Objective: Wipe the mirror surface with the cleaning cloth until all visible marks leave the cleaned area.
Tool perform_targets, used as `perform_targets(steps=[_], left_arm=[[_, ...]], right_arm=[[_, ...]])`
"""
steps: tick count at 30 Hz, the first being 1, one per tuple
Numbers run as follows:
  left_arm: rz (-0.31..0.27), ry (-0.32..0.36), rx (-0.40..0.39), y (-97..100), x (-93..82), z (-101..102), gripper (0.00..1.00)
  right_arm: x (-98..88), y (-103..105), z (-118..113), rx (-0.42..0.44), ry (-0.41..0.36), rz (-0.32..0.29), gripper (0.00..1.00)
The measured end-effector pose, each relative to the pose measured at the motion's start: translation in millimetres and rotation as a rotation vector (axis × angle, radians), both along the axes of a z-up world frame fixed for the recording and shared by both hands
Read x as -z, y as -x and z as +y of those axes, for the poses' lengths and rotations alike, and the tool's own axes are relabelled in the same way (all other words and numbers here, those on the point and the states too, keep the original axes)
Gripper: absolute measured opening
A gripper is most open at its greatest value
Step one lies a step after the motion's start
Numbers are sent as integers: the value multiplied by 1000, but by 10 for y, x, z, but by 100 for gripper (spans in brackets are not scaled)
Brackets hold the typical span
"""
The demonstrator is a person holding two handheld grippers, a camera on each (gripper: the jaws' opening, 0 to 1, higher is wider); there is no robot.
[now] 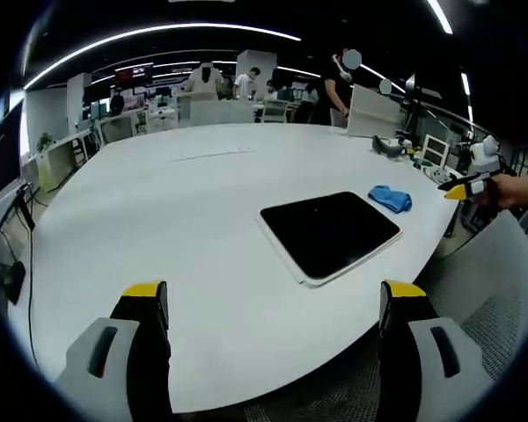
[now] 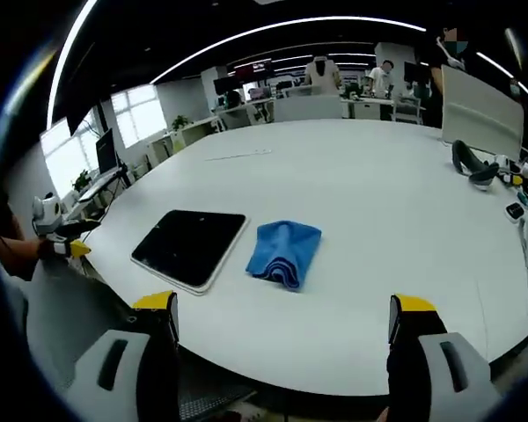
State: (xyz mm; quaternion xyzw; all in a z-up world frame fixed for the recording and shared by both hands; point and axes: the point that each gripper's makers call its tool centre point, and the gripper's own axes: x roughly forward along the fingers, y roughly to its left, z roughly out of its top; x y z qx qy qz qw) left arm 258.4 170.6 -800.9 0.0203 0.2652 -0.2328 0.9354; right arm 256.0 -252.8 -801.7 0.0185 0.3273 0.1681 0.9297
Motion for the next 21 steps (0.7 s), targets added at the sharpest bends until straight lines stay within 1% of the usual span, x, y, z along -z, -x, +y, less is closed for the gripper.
perform_targets(steps=[2, 5, 7, 8, 10, 14, 16, 18, 19, 21], left_arm=[[2, 8, -3, -10, -4, -5, 99], [5, -1, 0, -12, 6, 2, 99], [2, 10, -3, -36, -15, -8, 99], [-3, -3, 5, -35, -8, -6, 99], [24, -5, 9, 0, 46, -4, 99], [26, -22, 21, 0, 63, -8, 99], [27, -46, 16, 0, 79, 26, 99], [26, -20, 3, -9, 53, 27, 99], [23, -17, -2, -15, 40, 33, 99], [17, 15, -9, -27, 7, 24, 99]], right_arm=[[20, 5, -60, 18, 5, -1, 99], [51, 26, -91, 36, 1, 1, 99], [87, 26, -117, 43, 4, 4, 99], [93, 34, -121, 52, -6, 11, 99], [78, 40, -114, 59, -13, 10, 99], [81, 48, -103, 62, -15, 4, 99], [101, 51, -119, 69, -17, 7, 99], [107, 57, -132, 76, -13, 10, 99], [108, 64, -128, 73, -12, 14, 99], [115, 75, -124, 60, 4, 22, 99]])
